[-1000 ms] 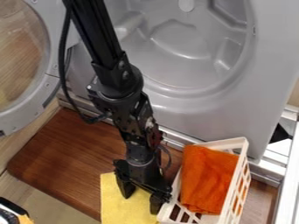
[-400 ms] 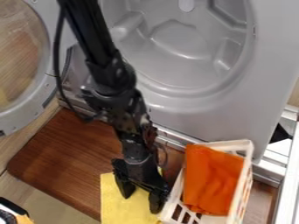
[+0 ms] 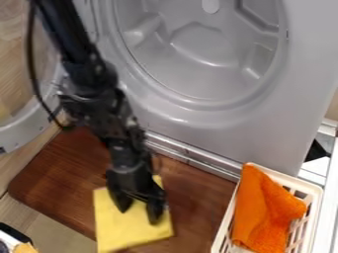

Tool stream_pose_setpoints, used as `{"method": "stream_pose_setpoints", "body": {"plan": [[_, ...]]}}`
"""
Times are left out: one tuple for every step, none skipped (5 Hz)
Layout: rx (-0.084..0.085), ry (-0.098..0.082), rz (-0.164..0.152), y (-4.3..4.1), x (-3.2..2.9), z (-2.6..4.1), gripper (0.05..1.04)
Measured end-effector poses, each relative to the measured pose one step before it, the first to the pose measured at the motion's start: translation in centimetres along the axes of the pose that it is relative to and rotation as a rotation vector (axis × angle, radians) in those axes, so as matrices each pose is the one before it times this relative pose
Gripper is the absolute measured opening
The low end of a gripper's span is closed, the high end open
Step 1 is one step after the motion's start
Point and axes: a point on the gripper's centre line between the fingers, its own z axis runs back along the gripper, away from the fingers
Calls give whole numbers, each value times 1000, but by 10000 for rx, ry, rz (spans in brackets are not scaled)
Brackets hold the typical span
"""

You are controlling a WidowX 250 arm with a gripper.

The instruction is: Move the yellow cloth to the left side of the table

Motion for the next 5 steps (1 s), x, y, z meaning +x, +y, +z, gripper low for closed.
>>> {"method": "stream_pose_setpoints", "body": {"plan": [[73, 15, 97, 1618, 399, 64, 999], [167, 165, -108, 1557, 683, 23, 999], [275, 173, -64, 1488, 427, 14, 999], [170, -3, 295, 1557, -96, 141, 999], [131, 127, 126, 903, -462, 24, 999]]}}
